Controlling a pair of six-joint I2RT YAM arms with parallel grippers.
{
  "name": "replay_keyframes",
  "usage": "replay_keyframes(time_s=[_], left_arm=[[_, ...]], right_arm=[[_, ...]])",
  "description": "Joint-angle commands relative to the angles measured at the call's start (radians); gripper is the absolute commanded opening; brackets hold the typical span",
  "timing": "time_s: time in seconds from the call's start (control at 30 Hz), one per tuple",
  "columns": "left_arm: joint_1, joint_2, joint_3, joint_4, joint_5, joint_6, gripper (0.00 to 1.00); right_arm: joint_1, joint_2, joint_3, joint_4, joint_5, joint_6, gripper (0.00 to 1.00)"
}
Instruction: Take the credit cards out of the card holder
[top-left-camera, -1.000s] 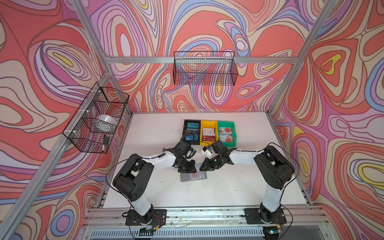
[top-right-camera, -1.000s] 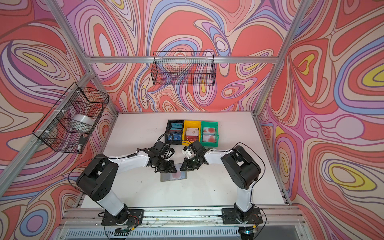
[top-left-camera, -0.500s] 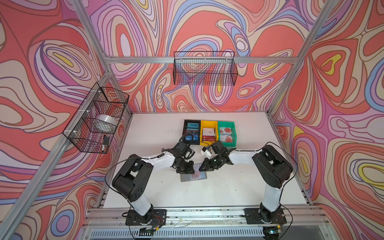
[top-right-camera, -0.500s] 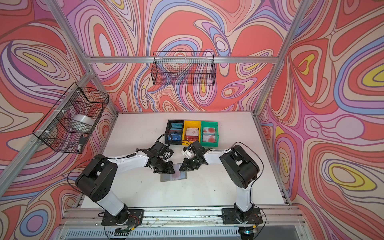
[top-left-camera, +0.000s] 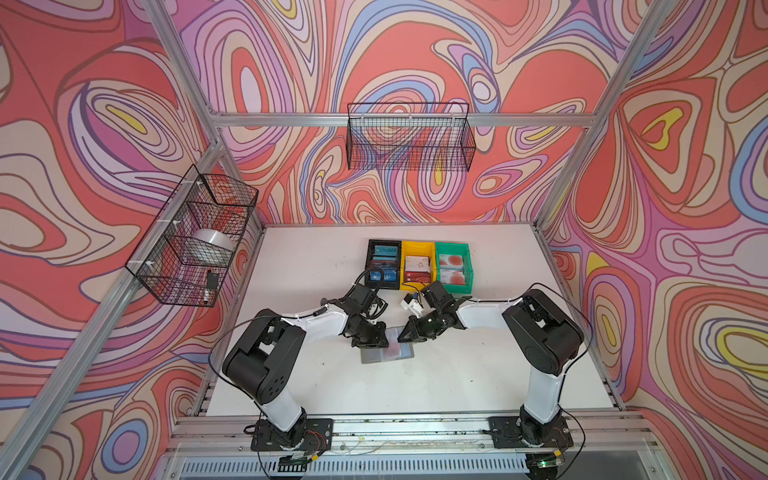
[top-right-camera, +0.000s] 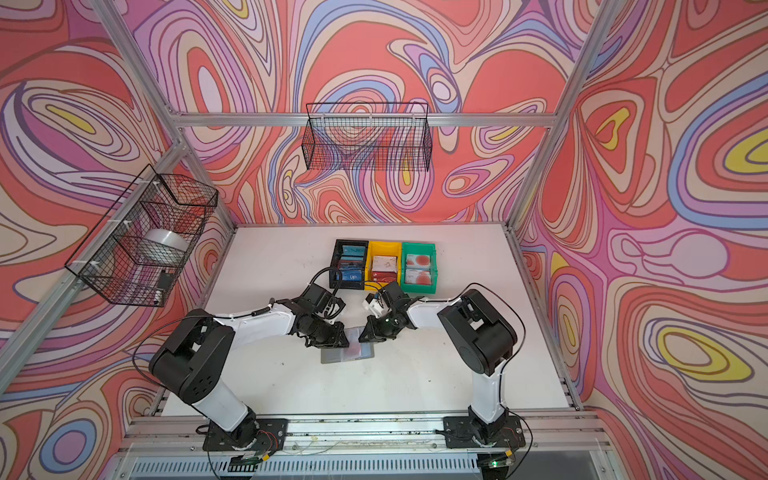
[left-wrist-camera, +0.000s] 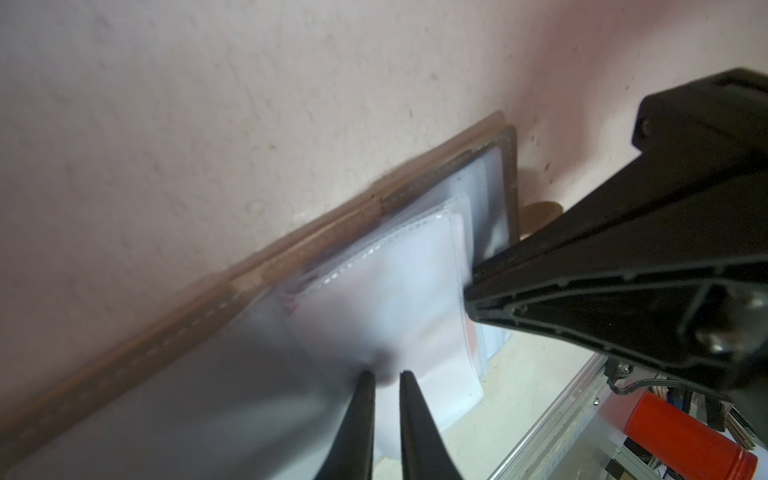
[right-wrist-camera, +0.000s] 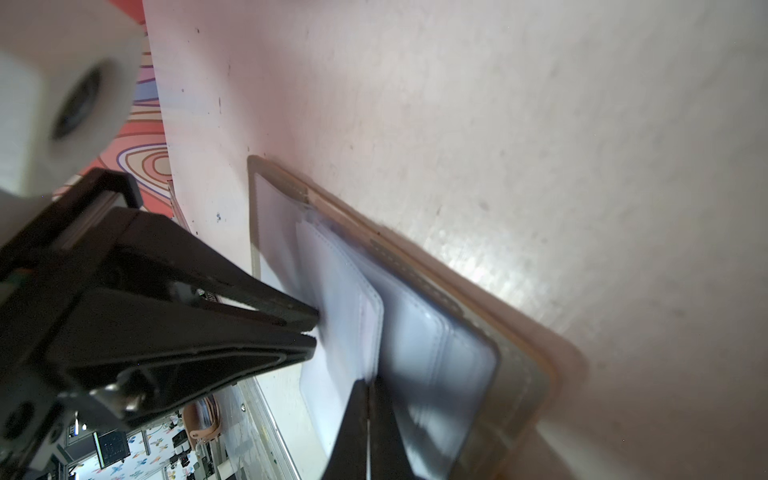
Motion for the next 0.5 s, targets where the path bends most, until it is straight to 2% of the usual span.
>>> replay_keyframes(time_s=[0.0, 0.47], left_arm=[[0.004, 0.035, -0.049, -0.051, -0.072, 0.015, 0.17], [0.016, 0.004, -0.045, -0.072, -0.068, 0.022, 0.17]], right_arm=[[0.022, 0.024, 0.001, 0.036, -0.043, 0.004, 0.03], [0.027, 0.011, -0.003, 0.078, -0.115, 0.011, 0.0]])
